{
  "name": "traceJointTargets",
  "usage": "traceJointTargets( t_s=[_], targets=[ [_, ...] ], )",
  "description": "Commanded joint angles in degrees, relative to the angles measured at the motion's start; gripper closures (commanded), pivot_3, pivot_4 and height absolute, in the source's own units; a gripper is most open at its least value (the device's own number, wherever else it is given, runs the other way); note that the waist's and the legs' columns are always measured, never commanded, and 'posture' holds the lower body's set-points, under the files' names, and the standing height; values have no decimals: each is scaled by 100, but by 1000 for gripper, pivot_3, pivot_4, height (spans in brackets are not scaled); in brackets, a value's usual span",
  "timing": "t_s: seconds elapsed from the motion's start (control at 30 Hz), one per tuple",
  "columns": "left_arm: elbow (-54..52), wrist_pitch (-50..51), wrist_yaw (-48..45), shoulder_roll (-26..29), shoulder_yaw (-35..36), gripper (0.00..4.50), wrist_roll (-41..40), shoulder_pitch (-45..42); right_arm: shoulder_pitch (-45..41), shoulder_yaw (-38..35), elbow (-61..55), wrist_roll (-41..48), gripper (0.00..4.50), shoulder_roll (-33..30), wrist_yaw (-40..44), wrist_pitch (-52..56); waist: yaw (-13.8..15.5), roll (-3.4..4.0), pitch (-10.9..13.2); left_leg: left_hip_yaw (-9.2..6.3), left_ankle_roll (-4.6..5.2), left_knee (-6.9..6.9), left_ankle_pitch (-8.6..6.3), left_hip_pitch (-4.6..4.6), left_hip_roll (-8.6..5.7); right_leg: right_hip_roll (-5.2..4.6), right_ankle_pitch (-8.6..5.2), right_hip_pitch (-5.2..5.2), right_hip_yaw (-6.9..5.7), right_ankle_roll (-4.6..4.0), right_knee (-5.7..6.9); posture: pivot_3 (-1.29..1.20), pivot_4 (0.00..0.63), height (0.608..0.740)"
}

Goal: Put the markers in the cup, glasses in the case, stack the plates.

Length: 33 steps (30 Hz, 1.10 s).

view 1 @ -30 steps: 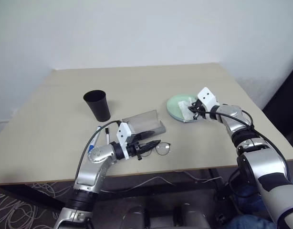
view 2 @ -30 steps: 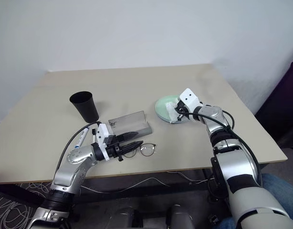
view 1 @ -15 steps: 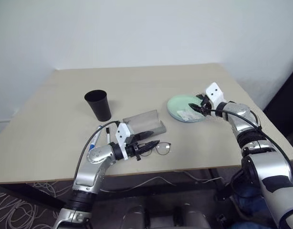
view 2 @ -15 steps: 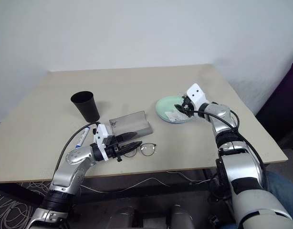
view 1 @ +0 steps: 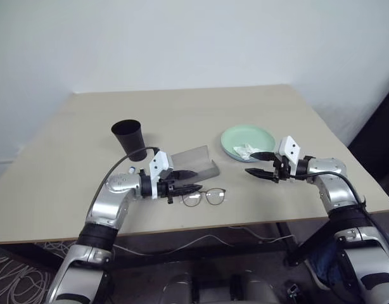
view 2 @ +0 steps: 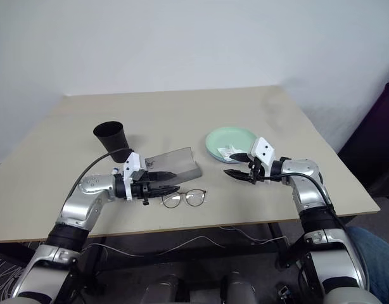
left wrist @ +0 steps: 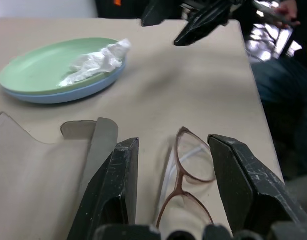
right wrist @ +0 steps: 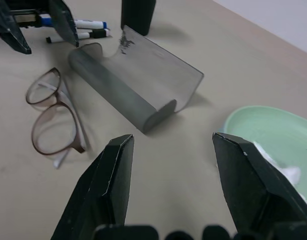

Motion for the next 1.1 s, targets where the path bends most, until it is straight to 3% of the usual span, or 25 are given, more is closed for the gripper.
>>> traceJointTargets(
  t_s=[0.03,0.4,0.53,0.67,0.7,0.97,1.1],
  targets=[
    [420,-216,-558,87,-243,2219,275,-578,130,33,-616,251,1796,67,17,124,8,0,0,-2,0,0,0,-1,-1,0,0,2,0,0,0,0,0,740],
    [2581,-1197,-1802,-440,-897,2219,1140,-2010,626,360,-1206,279,1796,211,-83,291,4,-9,4,2,3,1,-1,-9,-9,-2,-1,-3,14,1,-13,0,0,740],
    [3103,-1519,-1960,-588,-1077,2996,1484,-2275,717,366,-1321,293,1750,256,-204,340,4,-20,11,0,3,1,-1,-9,-14,1,-1,-4,12,1,-12,0,0,740],
    [3549,-1825,-1982,-716,-1135,4412,1765,-2450,840,347,-1454,303,1750,265,-303,377,0,-22,12,-1,3,2,-1,-8,-12,0,-1,-4,11,1,-11,0,0,740],
    [3636,-1876,-1990,-746,-1135,4461,1815,-2488,875,344,-1491,305,1750,270,-334,387,3,-22,12,-1,3,3,-1,-8,-11,0,-1,-3,11,1,-11,0,0,740],
    [4013,-1884,-2060,-917,-1037,4461,1821,-2723,1071,359,-1735,352,1750,283,-488,517,6,-39,22,-4,3,4,-1,-9,-7,-2,-1,-1,12,1,-11,0,0,740],
    [4043,-1778,-2060,-940,-922,3622,1689,-2821,1116,382,-1778,345,1750,300,-543,543,5,-48,28,-6,3,5,-1,-9,-7,-2,-1,0,11,1,-11,0,0,740]
  ],
)
